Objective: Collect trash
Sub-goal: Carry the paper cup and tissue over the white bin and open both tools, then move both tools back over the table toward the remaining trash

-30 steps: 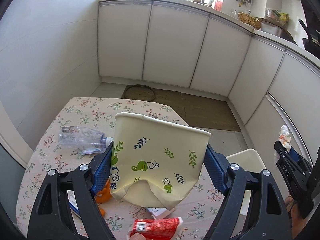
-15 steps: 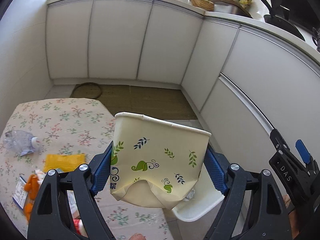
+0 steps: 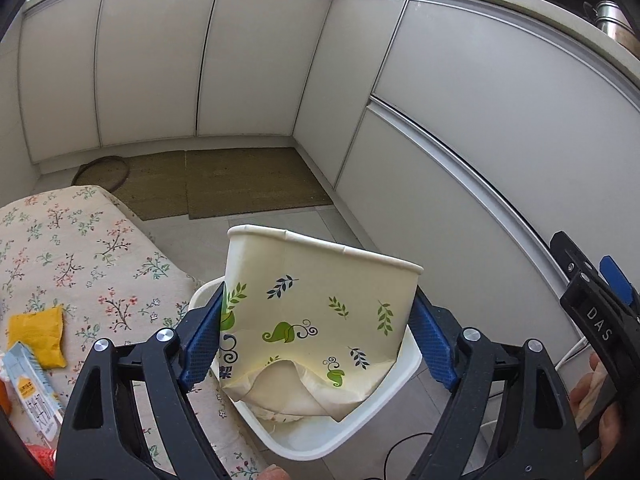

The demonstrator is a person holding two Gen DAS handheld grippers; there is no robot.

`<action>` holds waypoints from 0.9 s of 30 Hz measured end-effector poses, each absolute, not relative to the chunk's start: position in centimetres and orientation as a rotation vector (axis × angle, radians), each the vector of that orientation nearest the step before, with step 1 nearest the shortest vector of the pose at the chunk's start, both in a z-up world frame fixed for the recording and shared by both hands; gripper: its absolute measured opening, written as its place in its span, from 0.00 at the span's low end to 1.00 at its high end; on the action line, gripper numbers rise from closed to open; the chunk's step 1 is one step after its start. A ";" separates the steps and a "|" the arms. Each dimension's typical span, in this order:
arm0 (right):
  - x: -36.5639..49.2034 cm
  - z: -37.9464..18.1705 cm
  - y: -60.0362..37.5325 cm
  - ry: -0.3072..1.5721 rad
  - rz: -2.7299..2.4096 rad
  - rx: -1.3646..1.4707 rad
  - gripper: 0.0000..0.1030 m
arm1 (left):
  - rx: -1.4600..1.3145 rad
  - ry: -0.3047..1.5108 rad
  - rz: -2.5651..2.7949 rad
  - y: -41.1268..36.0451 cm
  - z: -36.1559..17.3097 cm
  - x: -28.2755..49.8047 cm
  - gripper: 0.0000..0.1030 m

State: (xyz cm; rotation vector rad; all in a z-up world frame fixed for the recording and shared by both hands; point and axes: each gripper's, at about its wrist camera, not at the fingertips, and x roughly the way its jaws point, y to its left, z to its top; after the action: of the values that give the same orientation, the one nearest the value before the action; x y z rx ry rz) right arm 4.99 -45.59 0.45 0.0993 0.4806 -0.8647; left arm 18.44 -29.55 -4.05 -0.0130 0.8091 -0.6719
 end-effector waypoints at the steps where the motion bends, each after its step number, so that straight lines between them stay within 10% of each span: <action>1: 5.0 0.4 -45.6 0.483 -0.865 0.098 0.93 | -0.014 0.817 -0.673 -29.6 -4.3 18.6 0.79; 27: 7.5 1.1 -38.9 0.488 -0.729 0.001 0.94 | 0.032 0.789 -0.485 -24.1 -2.1 18.3 0.93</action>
State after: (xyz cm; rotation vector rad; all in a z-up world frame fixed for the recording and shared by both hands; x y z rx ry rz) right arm 7.51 -38.86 1.12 0.0009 0.4881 -0.7287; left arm 18.25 -24.12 -2.12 0.0321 0.7893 -0.4854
